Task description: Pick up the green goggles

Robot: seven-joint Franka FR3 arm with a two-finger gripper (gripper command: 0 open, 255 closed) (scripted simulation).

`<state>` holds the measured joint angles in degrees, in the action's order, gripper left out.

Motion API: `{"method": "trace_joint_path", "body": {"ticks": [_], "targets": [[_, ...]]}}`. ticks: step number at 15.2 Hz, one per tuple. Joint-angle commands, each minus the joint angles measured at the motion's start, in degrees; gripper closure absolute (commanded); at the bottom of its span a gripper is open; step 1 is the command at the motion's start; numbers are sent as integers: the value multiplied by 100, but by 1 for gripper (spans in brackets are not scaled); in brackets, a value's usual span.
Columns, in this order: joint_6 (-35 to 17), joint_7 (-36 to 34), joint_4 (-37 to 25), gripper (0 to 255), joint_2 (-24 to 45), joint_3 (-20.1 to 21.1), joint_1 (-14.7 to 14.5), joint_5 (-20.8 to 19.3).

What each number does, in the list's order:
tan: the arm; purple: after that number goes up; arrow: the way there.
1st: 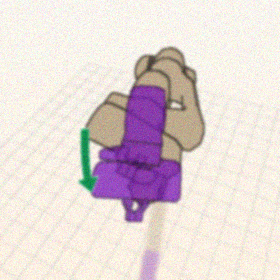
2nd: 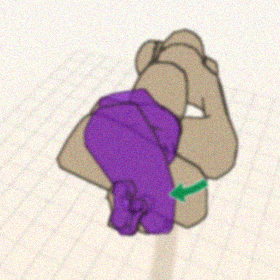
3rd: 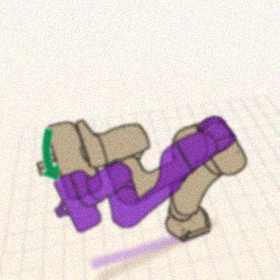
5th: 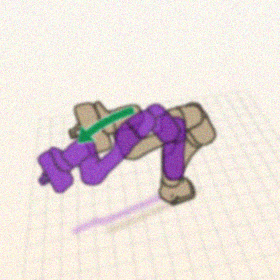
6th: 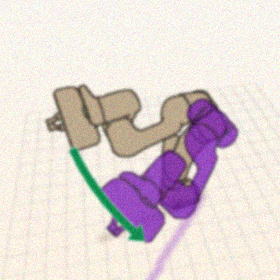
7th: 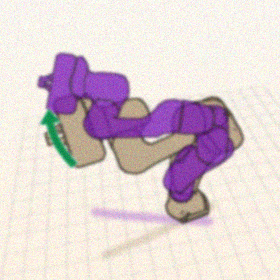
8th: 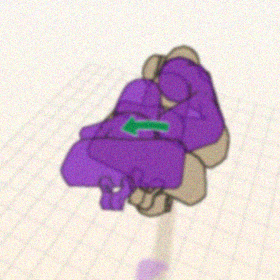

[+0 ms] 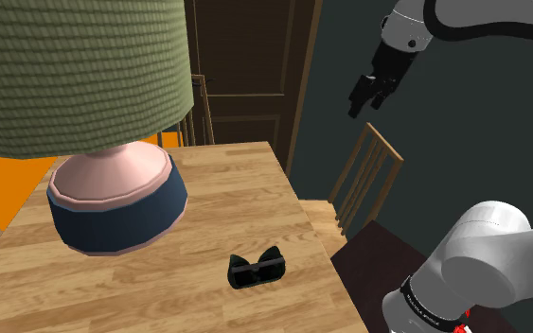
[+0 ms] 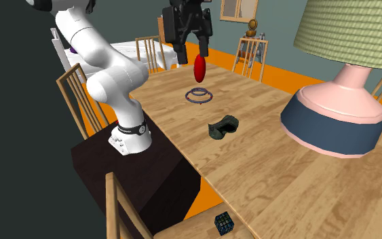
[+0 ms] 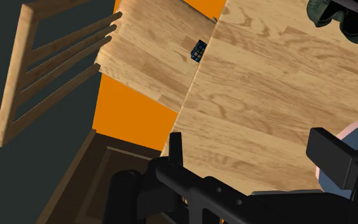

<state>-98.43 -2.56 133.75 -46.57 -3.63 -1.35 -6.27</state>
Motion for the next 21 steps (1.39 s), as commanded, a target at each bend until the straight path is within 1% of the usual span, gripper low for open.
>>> {"method": "trace_joint_path", "body": {"ticks": [1, 6, 11, 16, 21], "targets": [[0, 0, 0, 0, 0, 0, 0, 0], [-586, -324, 567, 0, 131, 388, -229, 205], [-1215, -653, 1008, 0, 422, 791, -480, 410], [-1886, -991, 1311, 0, 886, 1213, -730, 595], [-2584, -1348, 1465, 0, 1523, 1659, -944, 724]]}}
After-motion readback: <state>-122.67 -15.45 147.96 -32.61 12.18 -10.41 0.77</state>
